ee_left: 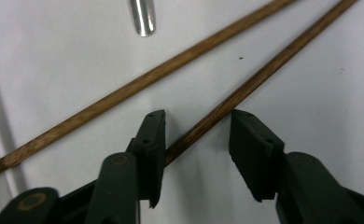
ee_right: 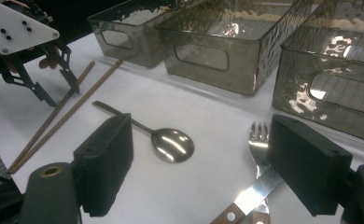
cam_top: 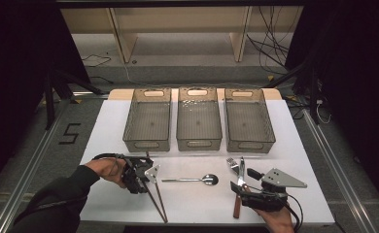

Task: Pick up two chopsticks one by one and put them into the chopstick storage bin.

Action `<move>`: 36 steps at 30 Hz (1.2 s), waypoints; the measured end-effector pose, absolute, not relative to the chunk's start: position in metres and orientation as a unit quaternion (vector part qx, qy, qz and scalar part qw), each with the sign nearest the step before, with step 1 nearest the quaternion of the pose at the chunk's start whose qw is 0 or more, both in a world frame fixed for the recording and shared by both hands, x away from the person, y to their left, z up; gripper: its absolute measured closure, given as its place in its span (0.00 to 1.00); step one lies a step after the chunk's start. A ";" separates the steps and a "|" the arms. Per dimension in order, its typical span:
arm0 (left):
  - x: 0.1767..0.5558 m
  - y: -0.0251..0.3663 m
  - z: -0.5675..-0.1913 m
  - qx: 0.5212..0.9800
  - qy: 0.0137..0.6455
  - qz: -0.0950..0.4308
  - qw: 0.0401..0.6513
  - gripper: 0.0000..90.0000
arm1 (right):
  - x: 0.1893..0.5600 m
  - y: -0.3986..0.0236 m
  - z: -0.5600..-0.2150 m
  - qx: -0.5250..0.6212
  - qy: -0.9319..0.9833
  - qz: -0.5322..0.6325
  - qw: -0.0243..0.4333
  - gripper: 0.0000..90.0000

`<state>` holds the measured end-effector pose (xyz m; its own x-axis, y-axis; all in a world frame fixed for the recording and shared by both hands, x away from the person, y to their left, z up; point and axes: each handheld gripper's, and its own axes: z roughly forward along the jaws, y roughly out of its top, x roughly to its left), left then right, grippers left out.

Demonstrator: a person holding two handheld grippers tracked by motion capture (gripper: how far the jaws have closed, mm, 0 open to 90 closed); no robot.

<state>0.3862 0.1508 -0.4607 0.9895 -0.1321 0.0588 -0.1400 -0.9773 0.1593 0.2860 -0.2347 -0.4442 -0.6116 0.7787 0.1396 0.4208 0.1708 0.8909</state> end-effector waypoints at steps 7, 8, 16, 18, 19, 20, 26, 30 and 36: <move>0.384 0.147 -0.459 0.994 -0.089 0.019 0.064 0.71 | 0.286 -0.235 -0.444 0.403 0.744 0.502 0.177 0.26; 0.383 0.147 -0.459 0.993 -0.094 0.020 0.063 0.73 | 0.286 -0.235 -0.444 0.403 0.744 0.503 0.177 0.26; 0.376 0.146 -0.459 0.991 -0.120 0.026 0.054 0.84 | 0.287 -0.235 -0.445 0.403 0.745 0.502 0.176 0.26; 0.375 0.146 -0.459 0.990 -0.125 0.026 0.055 0.86 | 0.287 -0.235 -0.445 0.403 0.745 0.502 0.176 0.26; 0.374 0.146 -0.459 0.990 -0.126 0.029 0.058 0.87 | 0.287 -0.235 -0.445 0.403 0.745 0.502 0.176 0.26; 0.373 0.147 -0.459 0.990 -0.128 0.030 0.056 0.88 | 0.287 -0.235 -0.445 0.403 0.745 0.502 0.176 0.26; 0.372 0.148 -0.459 0.989 -0.131 0.030 0.060 0.93 | 0.287 -0.235 -0.445 0.403 0.745 0.502 0.176 0.26; 0.372 0.148 -0.459 0.989 -0.132 0.029 0.060 0.93 | 0.287 -0.234 -0.445 0.403 0.745 0.502 0.175 0.26; 0.373 0.148 -0.457 0.988 -0.132 0.035 0.066 0.93 | 0.287 -0.234 -0.445 0.403 0.745 0.502 0.175 0.26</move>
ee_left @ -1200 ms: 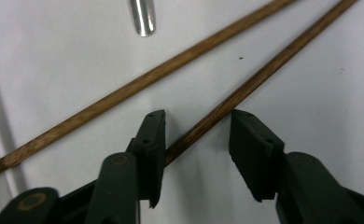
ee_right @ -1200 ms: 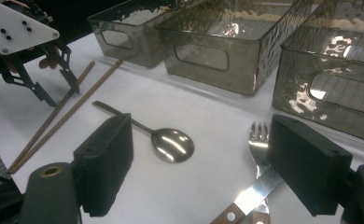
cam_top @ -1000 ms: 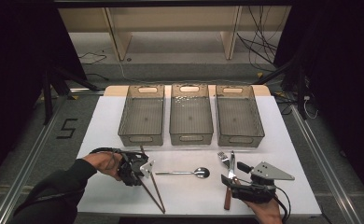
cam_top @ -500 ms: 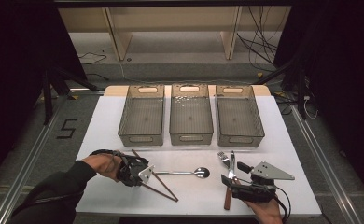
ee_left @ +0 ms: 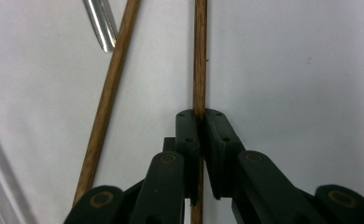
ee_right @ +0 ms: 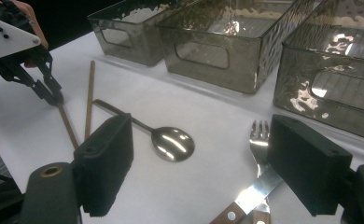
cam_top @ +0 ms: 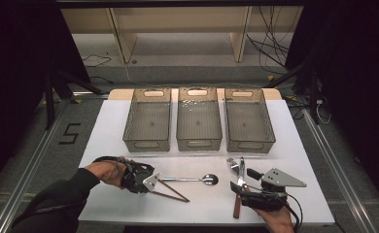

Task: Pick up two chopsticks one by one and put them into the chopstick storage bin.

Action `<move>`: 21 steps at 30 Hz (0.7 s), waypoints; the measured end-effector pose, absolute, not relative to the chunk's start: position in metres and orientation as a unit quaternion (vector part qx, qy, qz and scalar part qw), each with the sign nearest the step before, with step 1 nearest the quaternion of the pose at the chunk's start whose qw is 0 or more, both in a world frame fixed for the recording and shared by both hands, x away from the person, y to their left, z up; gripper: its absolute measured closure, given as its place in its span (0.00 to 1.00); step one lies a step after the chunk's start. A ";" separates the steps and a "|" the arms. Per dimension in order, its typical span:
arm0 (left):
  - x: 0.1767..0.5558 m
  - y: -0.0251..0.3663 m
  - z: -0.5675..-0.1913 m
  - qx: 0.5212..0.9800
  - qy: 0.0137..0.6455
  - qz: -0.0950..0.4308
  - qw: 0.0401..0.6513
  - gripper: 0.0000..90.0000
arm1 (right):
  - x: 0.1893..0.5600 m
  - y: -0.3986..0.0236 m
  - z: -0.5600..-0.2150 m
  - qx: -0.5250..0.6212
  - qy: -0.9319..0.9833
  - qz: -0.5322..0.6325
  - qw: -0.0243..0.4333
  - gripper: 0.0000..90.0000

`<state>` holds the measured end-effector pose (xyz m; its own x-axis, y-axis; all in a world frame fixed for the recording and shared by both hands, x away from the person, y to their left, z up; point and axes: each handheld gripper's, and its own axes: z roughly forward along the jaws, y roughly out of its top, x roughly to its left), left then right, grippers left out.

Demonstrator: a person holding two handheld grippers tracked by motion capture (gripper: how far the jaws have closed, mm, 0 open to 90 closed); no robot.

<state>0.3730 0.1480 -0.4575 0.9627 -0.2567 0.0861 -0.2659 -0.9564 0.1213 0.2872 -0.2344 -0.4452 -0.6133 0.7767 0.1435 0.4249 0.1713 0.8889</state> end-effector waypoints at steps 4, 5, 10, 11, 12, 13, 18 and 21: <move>0.375 0.147 -0.454 0.989 -0.128 0.037 0.071 0.93 | 0.287 -0.234 -0.445 0.403 0.745 0.502 0.175 0.26; 0.374 0.147 -0.454 0.989 -0.126 0.038 0.073 0.93 | 0.287 -0.234 -0.445 0.403 0.745 0.502 0.175 0.26; 0.376 0.146 -0.446 0.989 -0.114 0.049 0.080 0.93 | 0.287 -0.235 -0.445 0.404 0.744 0.502 0.175 0.26; 0.376 0.147 -0.444 0.989 -0.106 0.052 0.088 0.93 | 0.287 -0.235 -0.445 0.404 0.744 0.502 0.175 0.26; 0.376 0.147 -0.442 0.990 -0.096 0.052 0.094 0.93 | 0.287 -0.235 -0.445 0.404 0.744 0.502 0.175 0.26; 0.377 0.147 -0.440 0.989 -0.086 0.057 0.103 0.93 | 0.287 -0.235 -0.445 0.403 0.744 0.502 0.176 0.26; 0.385 0.147 -0.428 0.989 -0.026 0.075 0.128 0.93 | 0.287 -0.235 -0.445 0.404 0.744 0.502 0.176 0.26; 0.391 0.149 -0.418 0.985 0.014 0.085 0.148 0.93 | 0.287 -0.235 -0.445 0.403 0.744 0.502 0.176 0.26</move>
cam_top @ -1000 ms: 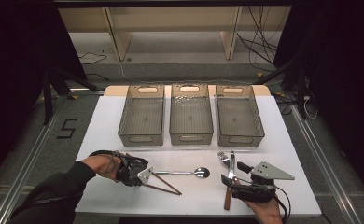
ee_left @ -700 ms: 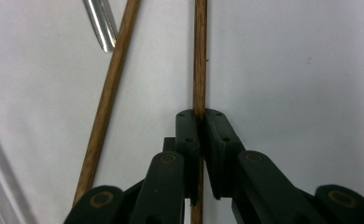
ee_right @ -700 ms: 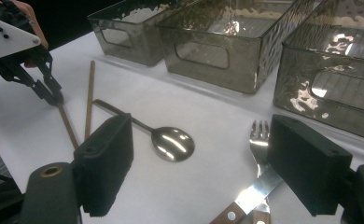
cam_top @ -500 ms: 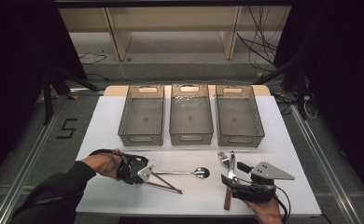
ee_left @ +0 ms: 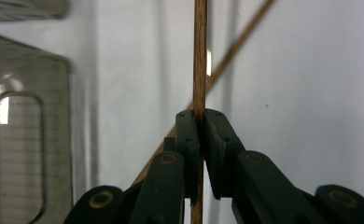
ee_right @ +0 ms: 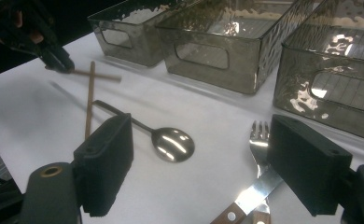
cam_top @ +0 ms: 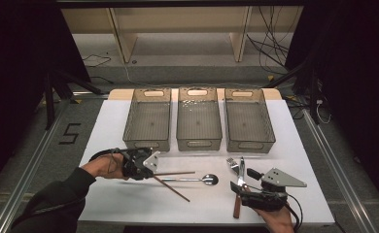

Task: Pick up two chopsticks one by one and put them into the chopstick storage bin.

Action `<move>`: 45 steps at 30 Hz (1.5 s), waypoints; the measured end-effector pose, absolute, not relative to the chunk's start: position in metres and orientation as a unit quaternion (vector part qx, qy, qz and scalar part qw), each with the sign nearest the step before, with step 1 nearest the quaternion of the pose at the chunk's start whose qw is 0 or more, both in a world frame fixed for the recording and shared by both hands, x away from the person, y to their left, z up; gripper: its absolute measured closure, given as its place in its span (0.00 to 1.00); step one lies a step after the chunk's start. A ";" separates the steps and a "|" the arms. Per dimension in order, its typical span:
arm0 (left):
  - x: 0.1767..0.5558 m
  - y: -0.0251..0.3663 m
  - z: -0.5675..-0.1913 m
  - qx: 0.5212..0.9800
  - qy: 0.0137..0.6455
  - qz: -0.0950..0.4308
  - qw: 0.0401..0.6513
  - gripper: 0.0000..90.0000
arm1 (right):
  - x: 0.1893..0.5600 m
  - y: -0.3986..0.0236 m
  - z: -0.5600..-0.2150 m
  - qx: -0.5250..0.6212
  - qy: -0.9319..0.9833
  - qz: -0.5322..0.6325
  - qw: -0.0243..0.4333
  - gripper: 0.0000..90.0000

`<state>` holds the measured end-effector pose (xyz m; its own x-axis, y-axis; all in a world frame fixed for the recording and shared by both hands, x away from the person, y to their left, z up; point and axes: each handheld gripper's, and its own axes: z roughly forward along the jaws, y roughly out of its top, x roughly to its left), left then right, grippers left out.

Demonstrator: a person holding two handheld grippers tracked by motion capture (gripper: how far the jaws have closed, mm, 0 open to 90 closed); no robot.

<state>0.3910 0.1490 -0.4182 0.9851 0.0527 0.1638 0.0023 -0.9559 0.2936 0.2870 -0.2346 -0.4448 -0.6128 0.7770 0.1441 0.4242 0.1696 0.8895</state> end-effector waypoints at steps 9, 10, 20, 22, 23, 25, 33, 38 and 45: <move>0.411 0.155 -0.389 0.962 0.144 0.109 0.205 0.93 | 0.287 -0.235 -0.445 0.405 0.743 0.503 0.174 0.26; 0.413 0.156 -0.386 0.958 0.157 0.114 0.210 0.93 | 0.287 -0.235 -0.445 0.405 0.743 0.503 0.174 0.26; 0.438 0.164 -0.362 0.926 0.256 0.135 0.242 0.93 | 0.287 -0.235 -0.444 0.405 0.741 0.505 0.176 0.26; 0.442 0.166 -0.359 0.921 0.267 0.141 0.245 0.93 | 0.287 -0.235 -0.444 0.405 0.741 0.506 0.175 0.26; 0.445 0.167 -0.358 0.918 0.274 0.143 0.250 0.93 | 0.286 -0.235 -0.444 0.405 0.741 0.505 0.176 0.26; 0.450 0.170 -0.354 0.911 0.286 0.146 0.258 0.93 | 0.287 -0.236 -0.444 0.405 0.741 0.506 0.175 0.26; 0.469 0.178 -0.343 0.892 0.324 0.162 0.271 0.93 | 0.287 -0.236 -0.444 0.405 0.741 0.507 0.176 0.26; 0.479 0.178 -0.338 0.879 0.346 0.171 0.281 0.93 | 0.287 -0.236 -0.444 0.405 0.741 0.506 0.175 0.26; 0.494 0.180 -0.334 0.860 0.371 0.191 0.294 0.93 | 0.287 -0.236 -0.444 0.405 0.741 0.507 0.175 0.26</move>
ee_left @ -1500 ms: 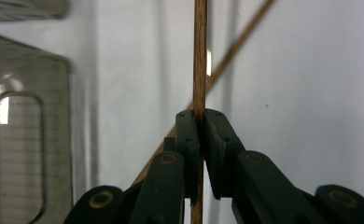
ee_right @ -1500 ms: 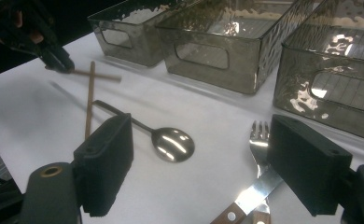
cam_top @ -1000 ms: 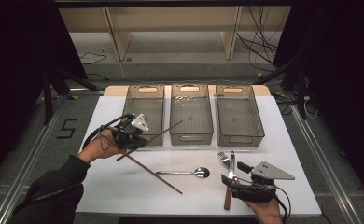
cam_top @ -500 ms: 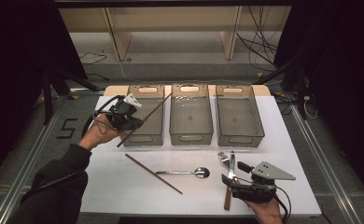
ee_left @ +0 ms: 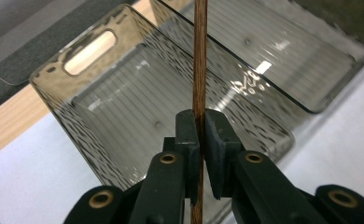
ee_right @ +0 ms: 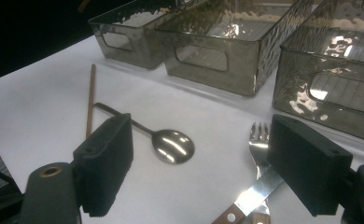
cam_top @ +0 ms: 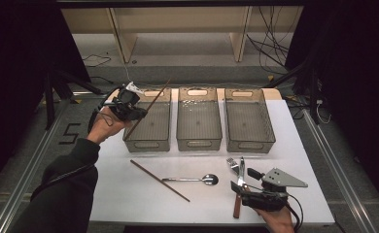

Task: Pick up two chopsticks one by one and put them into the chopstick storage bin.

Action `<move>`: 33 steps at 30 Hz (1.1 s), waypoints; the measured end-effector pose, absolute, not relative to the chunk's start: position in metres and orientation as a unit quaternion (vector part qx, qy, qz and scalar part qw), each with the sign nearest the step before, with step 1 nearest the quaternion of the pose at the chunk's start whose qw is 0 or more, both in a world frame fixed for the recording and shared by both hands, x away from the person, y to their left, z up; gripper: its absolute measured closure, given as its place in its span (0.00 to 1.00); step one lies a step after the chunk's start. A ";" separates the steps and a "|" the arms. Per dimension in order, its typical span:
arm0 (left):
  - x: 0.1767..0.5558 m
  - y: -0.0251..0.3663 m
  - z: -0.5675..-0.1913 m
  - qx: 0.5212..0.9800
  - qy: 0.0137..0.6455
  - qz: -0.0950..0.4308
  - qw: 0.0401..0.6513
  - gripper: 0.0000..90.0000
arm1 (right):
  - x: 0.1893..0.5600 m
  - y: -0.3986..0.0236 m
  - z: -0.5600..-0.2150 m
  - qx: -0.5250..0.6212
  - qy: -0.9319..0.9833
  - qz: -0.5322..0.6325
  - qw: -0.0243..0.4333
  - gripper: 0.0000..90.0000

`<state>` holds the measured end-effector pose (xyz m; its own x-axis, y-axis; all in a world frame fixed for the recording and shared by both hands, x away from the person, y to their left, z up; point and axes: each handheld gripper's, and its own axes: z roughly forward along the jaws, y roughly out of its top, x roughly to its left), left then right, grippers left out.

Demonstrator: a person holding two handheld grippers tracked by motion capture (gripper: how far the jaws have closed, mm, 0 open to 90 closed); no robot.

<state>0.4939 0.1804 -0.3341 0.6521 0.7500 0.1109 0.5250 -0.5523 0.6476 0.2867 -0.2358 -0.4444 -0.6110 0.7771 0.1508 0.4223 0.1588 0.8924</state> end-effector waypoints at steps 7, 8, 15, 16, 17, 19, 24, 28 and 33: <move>0.508 0.183 -0.338 0.851 0.388 0.195 0.295 0.93 | 0.287 -0.236 -0.445 0.405 0.741 0.507 0.175 0.26; 0.510 0.183 -0.340 0.848 0.393 0.196 0.297 0.93 | 0.287 -0.236 -0.444 0.405 0.741 0.507 0.175 0.26; 0.518 0.183 -0.349 0.840 0.409 0.192 0.299 0.93 | 0.287 -0.236 -0.445 0.404 0.741 0.507 0.174 0.26; 0.519 0.183 -0.351 0.840 0.411 0.191 0.298 0.93 | 0.287 -0.236 -0.445 0.404 0.741 0.507 0.174 0.26; 0.520 0.183 -0.352 0.841 0.412 0.192 0.295 0.93 | 0.287 -0.236 -0.445 0.403 0.741 0.508 0.175 0.26; 0.522 0.183 -0.356 0.840 0.415 0.192 0.293 0.93 | 0.287 -0.236 -0.445 0.404 0.741 0.507 0.174 0.26; 0.525 0.184 -0.364 0.839 0.422 0.188 0.288 0.93 | 0.287 -0.236 -0.445 0.404 0.741 0.507 0.174 0.26; 0.526 0.184 -0.369 0.840 0.423 0.186 0.284 0.93 | 0.287 -0.236 -0.445 0.404 0.741 0.508 0.174 0.26; 0.528 0.184 -0.377 0.840 0.428 0.180 0.279 0.93 | 0.287 -0.236 -0.445 0.404 0.741 0.508 0.174 0.26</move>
<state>0.5278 0.1838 -0.3768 0.5685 0.8202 0.0641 0.6189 -0.4777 0.6235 0.2867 -0.2359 -0.4446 -0.6141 0.7744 0.1523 0.4221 0.1591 0.8925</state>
